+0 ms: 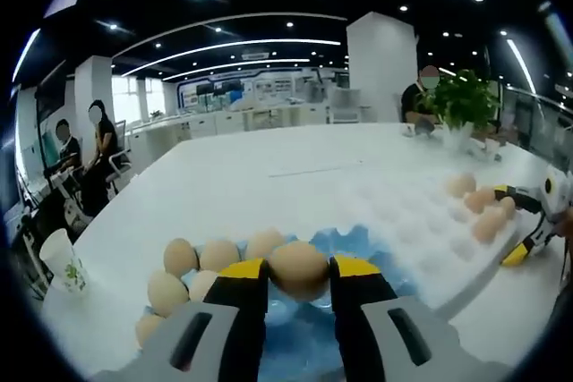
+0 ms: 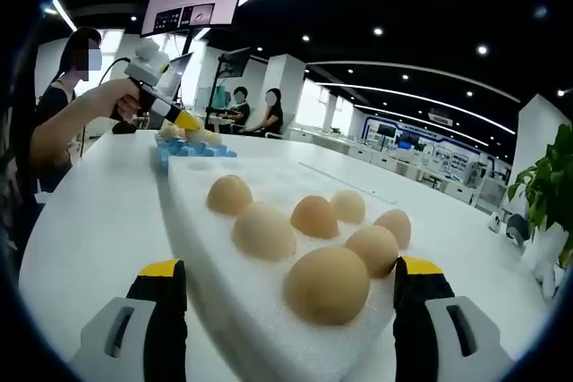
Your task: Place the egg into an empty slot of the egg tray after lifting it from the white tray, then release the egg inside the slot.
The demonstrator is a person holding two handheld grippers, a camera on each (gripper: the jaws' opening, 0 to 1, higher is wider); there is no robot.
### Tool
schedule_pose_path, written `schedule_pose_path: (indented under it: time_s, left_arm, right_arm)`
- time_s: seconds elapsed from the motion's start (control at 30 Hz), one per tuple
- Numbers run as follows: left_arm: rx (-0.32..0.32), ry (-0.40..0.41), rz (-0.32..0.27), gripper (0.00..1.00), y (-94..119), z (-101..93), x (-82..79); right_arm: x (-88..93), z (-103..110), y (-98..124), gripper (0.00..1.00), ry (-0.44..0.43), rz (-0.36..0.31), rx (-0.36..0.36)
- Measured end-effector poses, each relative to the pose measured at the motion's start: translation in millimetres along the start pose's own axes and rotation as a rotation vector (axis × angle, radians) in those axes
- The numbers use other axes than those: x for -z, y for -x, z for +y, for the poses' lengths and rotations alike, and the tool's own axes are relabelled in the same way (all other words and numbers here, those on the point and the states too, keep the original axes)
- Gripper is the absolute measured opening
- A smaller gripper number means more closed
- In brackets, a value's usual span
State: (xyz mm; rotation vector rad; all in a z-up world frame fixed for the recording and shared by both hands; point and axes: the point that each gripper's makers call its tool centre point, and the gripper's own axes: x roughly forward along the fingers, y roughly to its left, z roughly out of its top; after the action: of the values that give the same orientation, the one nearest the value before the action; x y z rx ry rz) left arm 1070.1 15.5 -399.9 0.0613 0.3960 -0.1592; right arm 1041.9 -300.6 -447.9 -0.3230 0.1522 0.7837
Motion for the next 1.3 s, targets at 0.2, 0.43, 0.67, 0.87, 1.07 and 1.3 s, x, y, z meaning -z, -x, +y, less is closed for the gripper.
schedule_pose_path:
  time_s: [0.2,0.43,0.67,0.87,1.07,1.3]
  left_arm:
    - [-0.031,-0.007,0.012,0.27,-4,12.8,5.0]
    - [-0.041,-0.032,0.066,0.27,-13,17.2,20.1]
    - [-0.047,-0.038,0.092,0.28,-15,19.7,24.2]
    - [-0.041,-0.022,0.086,0.3,-13,17.3,23.9]
    - [-0.027,-0.037,0.066,0.36,-9,6.4,17.2]
    - [0.1,-0.014,-0.037,0.38,-2,-25.0,-12.0]
  right_arm:
    - [0.1,-1,-1,1.0,-0.005,0.008,0.004]
    - [0.2,-1,-1,1.0,-0.005,0.014,0.007]
    - [0.6,-1,-1,1.0,-0.005,0.015,0.008]
    - [0.6,-1,0,1.0,-0.005,0.014,0.008]
    - [1.0,0,0,1.0,-0.005,0.021,0.001]
    - [1.3,0,0,1.0,-0.004,0.04,0.001]
